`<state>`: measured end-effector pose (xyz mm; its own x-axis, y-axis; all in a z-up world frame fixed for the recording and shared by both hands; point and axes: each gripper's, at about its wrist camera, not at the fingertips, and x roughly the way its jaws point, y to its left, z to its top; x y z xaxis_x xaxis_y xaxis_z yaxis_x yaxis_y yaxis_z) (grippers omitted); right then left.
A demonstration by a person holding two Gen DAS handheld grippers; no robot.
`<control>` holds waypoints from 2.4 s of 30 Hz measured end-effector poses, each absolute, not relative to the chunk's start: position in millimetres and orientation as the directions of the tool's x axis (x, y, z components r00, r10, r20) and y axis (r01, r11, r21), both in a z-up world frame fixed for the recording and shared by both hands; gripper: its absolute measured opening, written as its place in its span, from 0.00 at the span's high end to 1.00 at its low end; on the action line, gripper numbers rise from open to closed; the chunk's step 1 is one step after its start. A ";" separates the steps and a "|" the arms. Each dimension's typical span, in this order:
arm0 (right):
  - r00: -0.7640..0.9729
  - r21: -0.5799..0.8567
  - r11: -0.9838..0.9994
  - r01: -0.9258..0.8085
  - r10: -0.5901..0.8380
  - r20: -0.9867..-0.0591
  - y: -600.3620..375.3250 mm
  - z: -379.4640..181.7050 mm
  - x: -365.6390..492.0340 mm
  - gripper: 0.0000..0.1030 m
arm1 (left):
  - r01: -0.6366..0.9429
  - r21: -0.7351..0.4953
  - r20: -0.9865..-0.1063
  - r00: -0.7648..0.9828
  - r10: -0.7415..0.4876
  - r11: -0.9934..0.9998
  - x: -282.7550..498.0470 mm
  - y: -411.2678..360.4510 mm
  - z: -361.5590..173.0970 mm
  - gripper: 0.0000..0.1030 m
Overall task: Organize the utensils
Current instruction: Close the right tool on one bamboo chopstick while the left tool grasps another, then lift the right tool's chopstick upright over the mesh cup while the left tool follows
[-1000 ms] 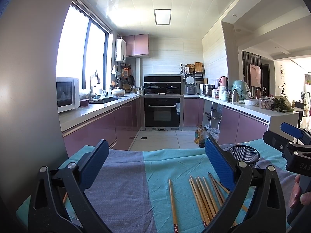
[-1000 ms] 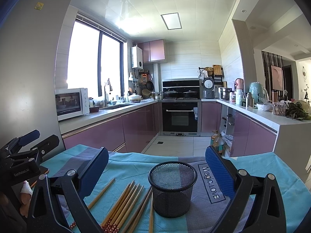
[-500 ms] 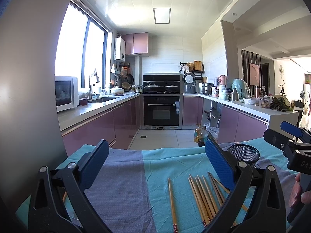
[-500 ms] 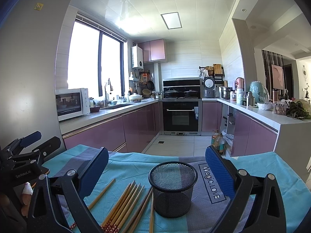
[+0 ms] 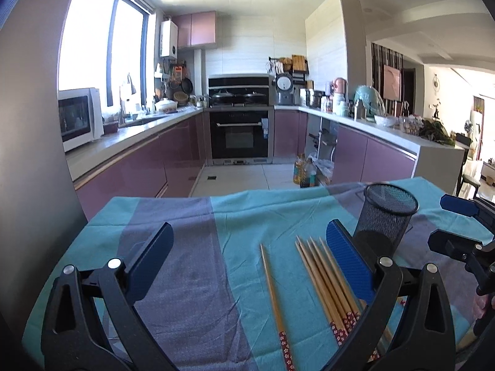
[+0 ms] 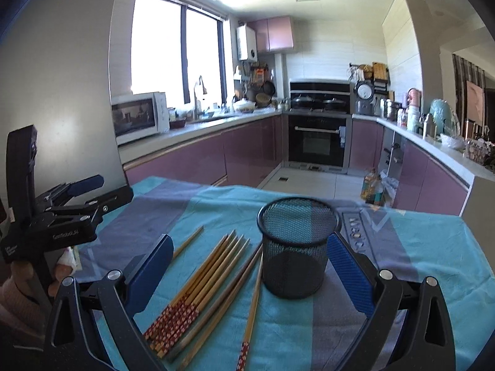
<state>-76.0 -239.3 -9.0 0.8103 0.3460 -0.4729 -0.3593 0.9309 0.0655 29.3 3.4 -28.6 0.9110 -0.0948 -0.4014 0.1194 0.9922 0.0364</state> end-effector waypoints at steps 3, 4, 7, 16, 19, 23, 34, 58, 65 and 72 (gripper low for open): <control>0.735 0.060 0.921 -0.385 0.346 -0.583 -230.1 -31.2 -64.4 0.22 | 0.154 0.057 -0.497 0.861 -0.106 0.986 45.3 2.7 -46.3 0.06; 0.710 0.058 0.919 -0.390 0.341 -0.616 -226.9 -38.8 -60.6 0.29 | 0.168 0.055 -0.525 0.843 -0.115 0.984 50.2 2.0 -52.2 0.06; 0.647 0.058 0.919 -0.389 0.318 -0.693 -219.0 -61.8 -47.8 0.46 | 0.191 0.054 -0.597 0.793 -0.122 0.980 66.1 -0.1 -70.4 0.16; 0.580 0.105 0.935 -0.338 0.295 -0.760 -220.3 -83.6 -28.8 0.67 | 0.241 0.034 -0.732 0.667 -0.140 0.970 106.9 -9.4 -116.3 0.40; 0.573 0.106 0.937 -0.333 0.291 -0.767 -218.3 -82.1 -22.8 0.69 | 0.255 0.029 -0.770 0.622 -0.141 0.967 122.1 -16.8 -127.8 0.51; 0.566 0.111 0.937 -0.332 0.292 -0.771 -219.8 -81.5 -17.4 0.84 | 0.259 0.026 -0.782 0.607 -0.142 0.965 136.8 -23.1 -137.9 0.60; 0.555 0.213 0.921 -0.326 0.369 -0.746 -238.9 -75.2 -19.6 0.94 | 0.242 -0.069 -0.785 0.586 -0.202 0.968 144.5 -24.7 -136.8 0.93; 0.738 0.291 0.852 -0.435 0.522 -0.428 -281.4 43.7 -50.3 0.94 | 0.466 -0.264 -0.483 0.694 -0.534 0.845 74.4 -10.5 31.3 0.93; 0.798 0.241 0.864 -0.443 0.502 -0.334 -295.0 89.7 -41.8 0.94 | 0.523 -0.294 -0.368 0.710 -0.600 0.800 73.7 -28.8 88.5 0.93; 0.833 0.197 0.895 -0.400 0.445 -0.329 -306.7 103.5 -18.3 0.94 | 0.563 -0.296 -0.330 0.698 -0.636 0.772 83.3 -64.8 119.9 0.93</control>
<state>-18.3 -306.7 103.5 0.8329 0.4447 -0.3295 -0.4000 0.8951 0.1970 83.3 -64.8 119.9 0.6982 -0.6355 -0.3296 0.5628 0.7718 -0.2960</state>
